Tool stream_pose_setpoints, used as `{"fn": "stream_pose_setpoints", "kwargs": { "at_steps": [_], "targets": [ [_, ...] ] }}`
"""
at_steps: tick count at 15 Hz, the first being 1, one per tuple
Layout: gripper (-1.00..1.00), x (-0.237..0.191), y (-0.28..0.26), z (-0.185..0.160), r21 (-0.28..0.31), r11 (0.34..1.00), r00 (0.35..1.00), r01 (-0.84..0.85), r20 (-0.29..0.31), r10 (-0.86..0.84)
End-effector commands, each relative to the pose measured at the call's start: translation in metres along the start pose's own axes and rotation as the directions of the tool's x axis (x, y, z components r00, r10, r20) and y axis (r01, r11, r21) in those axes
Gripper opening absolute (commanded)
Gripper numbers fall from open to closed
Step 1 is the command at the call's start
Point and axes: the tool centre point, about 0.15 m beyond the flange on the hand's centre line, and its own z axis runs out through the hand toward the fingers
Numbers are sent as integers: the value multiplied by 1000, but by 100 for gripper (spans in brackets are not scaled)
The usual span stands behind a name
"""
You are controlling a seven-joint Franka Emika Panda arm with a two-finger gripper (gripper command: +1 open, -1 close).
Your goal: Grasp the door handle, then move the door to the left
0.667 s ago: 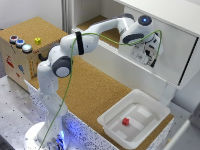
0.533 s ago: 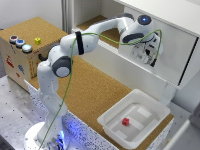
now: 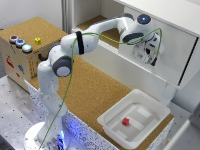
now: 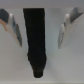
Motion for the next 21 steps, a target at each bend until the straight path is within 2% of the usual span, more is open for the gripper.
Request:
{"fn": "stream_pose_setpoints", "kwargs": {
  "at_steps": [1,2,5,6,8,11,12,14,21],
  "targets": [
    [-100,-14,-12,13,-105,994,999,-26,-34,23],
    [-100,-15,-13,14,-108,993,999,-37,-35,34],
    [-100,-18,-18,19,-174,982,995,-73,-85,59],
    [-100,-19,-19,20,-163,982,994,-94,-78,82],
    [-100,-23,-23,25,-183,973,988,-138,-89,124],
    [-100,-27,-31,26,-167,968,981,-189,-84,177],
    [-100,-28,-37,23,-181,966,980,-185,-109,167],
    [-100,-29,-52,21,-158,971,980,-182,-114,165],
    [-100,-29,-95,34,-126,980,985,-151,-104,139]
  ]
}}
